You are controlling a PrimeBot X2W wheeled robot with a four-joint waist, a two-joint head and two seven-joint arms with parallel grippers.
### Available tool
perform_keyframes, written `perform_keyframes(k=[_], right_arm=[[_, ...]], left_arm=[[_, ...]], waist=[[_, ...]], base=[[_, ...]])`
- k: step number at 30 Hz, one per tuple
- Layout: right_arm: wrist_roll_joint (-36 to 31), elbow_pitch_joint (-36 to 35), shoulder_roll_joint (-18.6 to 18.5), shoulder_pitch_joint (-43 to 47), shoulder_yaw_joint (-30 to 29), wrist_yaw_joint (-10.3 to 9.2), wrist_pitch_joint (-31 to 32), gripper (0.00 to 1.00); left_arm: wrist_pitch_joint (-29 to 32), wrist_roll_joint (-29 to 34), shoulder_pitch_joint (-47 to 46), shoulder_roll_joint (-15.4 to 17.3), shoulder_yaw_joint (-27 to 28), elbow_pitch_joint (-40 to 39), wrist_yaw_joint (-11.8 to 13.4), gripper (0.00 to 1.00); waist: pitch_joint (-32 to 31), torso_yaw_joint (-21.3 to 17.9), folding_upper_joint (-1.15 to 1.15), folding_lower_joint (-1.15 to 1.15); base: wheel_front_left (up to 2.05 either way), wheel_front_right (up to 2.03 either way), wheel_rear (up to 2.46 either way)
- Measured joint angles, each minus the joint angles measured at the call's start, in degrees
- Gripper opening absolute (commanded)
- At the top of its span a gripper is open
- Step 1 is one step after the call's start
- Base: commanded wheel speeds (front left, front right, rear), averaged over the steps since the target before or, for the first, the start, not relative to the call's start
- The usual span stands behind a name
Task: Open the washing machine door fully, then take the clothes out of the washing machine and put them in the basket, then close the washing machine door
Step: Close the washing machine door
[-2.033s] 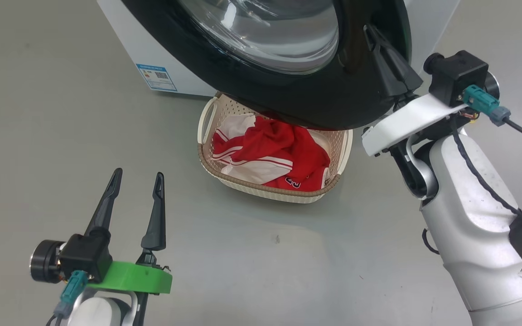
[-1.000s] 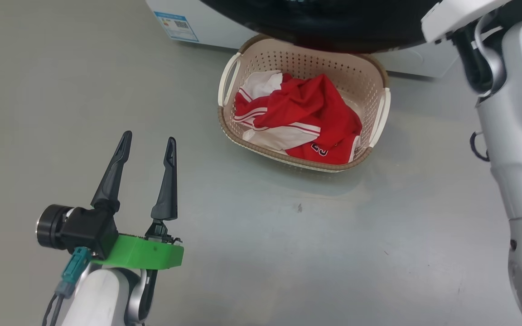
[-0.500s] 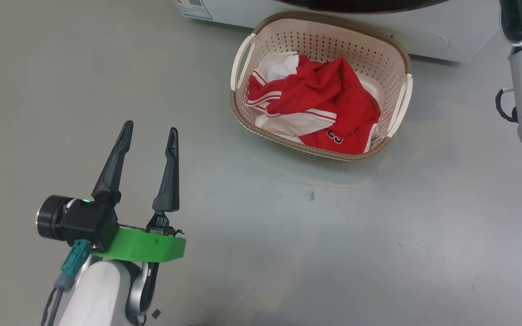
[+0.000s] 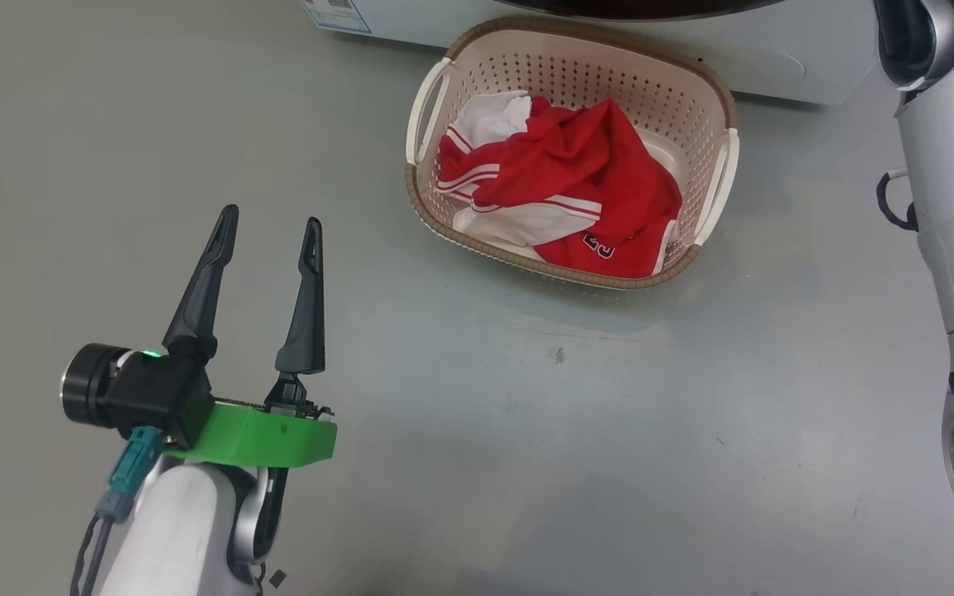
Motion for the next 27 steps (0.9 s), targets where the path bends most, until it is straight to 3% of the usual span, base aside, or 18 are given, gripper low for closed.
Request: perform_keyframes(k=[10,22,24,26,27], right_arm=[[1.41,1.49,1.87,4.14,3.67,1.2,-3.39,0.0],[3.6,1.8,2.54,18.86,5.64,1.52,-5.19,0.0],[4.23,1.76,2.68,21.4,5.47,1.52,-5.2,0.4],[4.55,1.57,2.77,23.69,5.16,1.52,-5.2,0.97],[4.91,1.47,2.78,24.79,4.9,1.52,-5.2,1.0]], left_arm=[[-0.23,0.98,0.01,-0.05,0.98,1.27,0.0,1.0],[-0.23,1.48,0.71,-0.07,2.05,4.03,-0.93,1.0],[-0.23,1.48,1.49,-0.05,2.34,4.42,-0.94,1.0],[-0.24,1.48,2.55,-0.02,2.46,5.1,-1.01,1.0],[-0.23,1.48,3.07,-0.01,2.54,5.53,-1.02,1.0]], waist=[[-1.89,-2.5,0.0,0.0],[-7.04,-6.04,0.0,0.0],[-8.16,-6.78,0.0,-0.01],[-9.31,-7.61,0.0,0.0],[-9.88,-8.03,0.0,-0.01]], base=[[0.0,0.0,0.0],[0.0,0.0,0.0],[0.0,0.0,0.0],[0.0,0.0,0.0],[0.0,0.0,0.0]])
